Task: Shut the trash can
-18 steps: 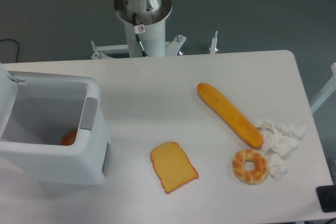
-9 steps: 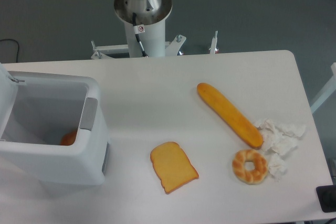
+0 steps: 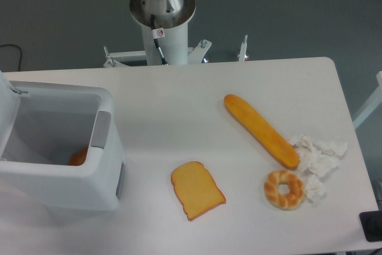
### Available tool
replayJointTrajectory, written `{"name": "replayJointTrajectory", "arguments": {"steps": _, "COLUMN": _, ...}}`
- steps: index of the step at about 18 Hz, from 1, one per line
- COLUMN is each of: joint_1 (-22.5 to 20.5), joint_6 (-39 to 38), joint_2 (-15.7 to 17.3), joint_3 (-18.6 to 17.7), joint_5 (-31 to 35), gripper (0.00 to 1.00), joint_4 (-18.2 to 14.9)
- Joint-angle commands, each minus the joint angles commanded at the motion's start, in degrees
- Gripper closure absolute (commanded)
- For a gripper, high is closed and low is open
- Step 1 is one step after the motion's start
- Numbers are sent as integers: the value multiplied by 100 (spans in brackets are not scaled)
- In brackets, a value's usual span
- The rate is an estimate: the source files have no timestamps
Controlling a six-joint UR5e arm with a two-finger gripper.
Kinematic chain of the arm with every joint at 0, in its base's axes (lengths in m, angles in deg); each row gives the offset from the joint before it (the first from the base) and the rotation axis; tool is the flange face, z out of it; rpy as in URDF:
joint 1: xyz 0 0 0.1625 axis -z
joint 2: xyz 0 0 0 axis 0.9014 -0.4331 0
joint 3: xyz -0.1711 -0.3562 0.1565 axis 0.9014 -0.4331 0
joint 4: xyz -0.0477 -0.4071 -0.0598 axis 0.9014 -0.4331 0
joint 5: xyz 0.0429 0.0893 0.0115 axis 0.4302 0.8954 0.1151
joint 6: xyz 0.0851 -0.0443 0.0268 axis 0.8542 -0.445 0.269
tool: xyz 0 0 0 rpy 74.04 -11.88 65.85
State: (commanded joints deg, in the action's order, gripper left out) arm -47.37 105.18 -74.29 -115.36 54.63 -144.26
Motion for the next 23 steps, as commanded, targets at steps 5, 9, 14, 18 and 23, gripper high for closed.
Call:
{"name": "replayJointTrajectory", "arguments": {"steps": 5, "joint_1": -413, "joint_6": 9, "joint_2": 88, "joint_3": -62, "joint_5": 151, "gripper": 0, "joint_4": 0}}
{"name": "replayJointTrajectory", "arguments": {"steps": 9, "joint_1": -545, "joint_6": 35, "joint_2": 141, "joint_3": -140, "joint_5": 562, "gripper": 0, "joint_4": 0}}
{"name": "replayJointTrajectory", "arguments": {"steps": 14, "joint_1": -835, "joint_6": 79, "joint_2": 141, "joint_3": -202, "joint_5": 705, "gripper": 0, "joint_4": 0}}
{"name": "replayJointTrajectory", "arguments": {"steps": 18, "joint_1": -940, "joint_6": 220, "joint_2": 176, "joint_3": -395, "joint_5": 757, "gripper": 0, "joint_4": -9}}
{"name": "replayJointTrajectory", "arguments": {"steps": 23, "joint_1": -1273, "joint_6": 255, "joint_2": 158, "joint_3": -510, "joint_5": 757, "gripper": 0, "joint_4": -9}}
